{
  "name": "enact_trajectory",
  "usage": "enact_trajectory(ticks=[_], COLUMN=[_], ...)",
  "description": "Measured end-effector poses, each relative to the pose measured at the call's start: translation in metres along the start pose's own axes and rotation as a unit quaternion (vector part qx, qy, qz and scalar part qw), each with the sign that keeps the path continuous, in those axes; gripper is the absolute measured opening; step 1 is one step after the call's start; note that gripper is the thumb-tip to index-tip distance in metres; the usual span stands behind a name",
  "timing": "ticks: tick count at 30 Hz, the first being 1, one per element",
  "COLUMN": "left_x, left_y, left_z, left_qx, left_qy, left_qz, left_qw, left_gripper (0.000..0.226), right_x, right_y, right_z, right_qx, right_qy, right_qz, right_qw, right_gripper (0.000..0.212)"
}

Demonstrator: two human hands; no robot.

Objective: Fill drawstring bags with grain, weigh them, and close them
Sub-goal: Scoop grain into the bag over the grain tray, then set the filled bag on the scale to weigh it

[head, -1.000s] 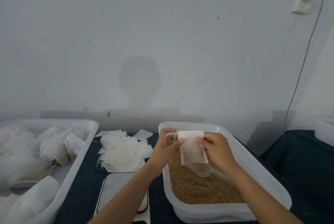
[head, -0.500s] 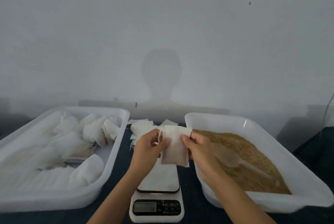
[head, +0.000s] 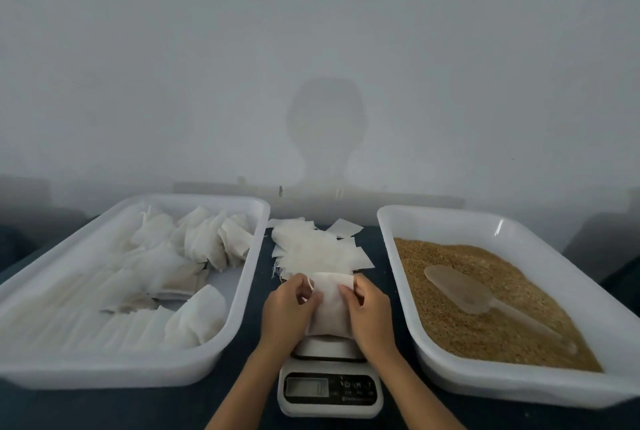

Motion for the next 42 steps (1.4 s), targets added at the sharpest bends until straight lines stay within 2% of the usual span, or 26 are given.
enact_trajectory(ticks=[3, 5, 7, 9, 15, 24, 33, 36, 39, 42], left_x=[0.001, 0.004, 0.007, 0.009, 0.005, 0.002, 0.002, 0.001, 0.0, 0.004], left_y=[-0.001, -0.004, -0.009, -0.015, -0.024, -0.017, -0.017, -0.018, -0.013, 0.001], left_z=[0.003, 0.008, 0.014, 0.022, 0.04, 0.055, 0.056, 0.048, 0.033, 0.019], left_qx=[0.055, 0.048, 0.003, -0.07, -0.218, -0.277, -0.277, -0.265, -0.208, -0.083], left_qy=[0.027, 0.037, 0.03, 0.004, -0.071, -0.119, -0.121, -0.089, -0.032, 0.015], left_qz=[-0.019, -0.031, -0.044, -0.051, -0.1, -0.104, -0.102, -0.091, -0.036, 0.051], left_qw=[0.998, 0.998, 0.999, 0.996, 0.968, 0.948, 0.948, 0.956, 0.977, 0.995], left_gripper=[0.023, 0.016, 0.012, 0.007, 0.008, 0.012, 0.011, 0.017, 0.021, 0.025], right_x=[0.004, 0.005, 0.005, 0.005, -0.009, -0.012, -0.012, -0.009, 0.0, 0.012], right_y=[0.003, 0.002, -0.001, -0.007, -0.012, -0.015, -0.011, -0.008, -0.003, 0.005], right_z=[-0.003, -0.007, -0.01, -0.015, -0.037, -0.042, -0.044, -0.043, -0.04, -0.037], right_qx=[0.007, 0.027, 0.056, 0.087, 0.177, 0.237, 0.24, 0.229, 0.2, 0.138], right_qy=[-0.008, -0.002, 0.005, 0.015, 0.068, 0.082, 0.076, 0.07, 0.068, 0.072], right_qz=[0.032, 0.049, 0.054, 0.05, 0.039, 0.032, 0.043, 0.049, 0.064, 0.084], right_qw=[0.999, 0.998, 0.997, 0.995, 0.981, 0.968, 0.967, 0.97, 0.975, 0.984], right_gripper=[0.019, 0.012, 0.009, 0.016, 0.027, 0.033, 0.028, 0.025, 0.022, 0.019])
Point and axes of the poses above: each hand's wrist, its own x-axis towards the middle knuckle, its own y-axis out of the palm, z = x × y, the point moved 5 cm from there along x, towards the middle knuckle, and after that the axes turned 2 degrees about -x, right-handed, at the moved point
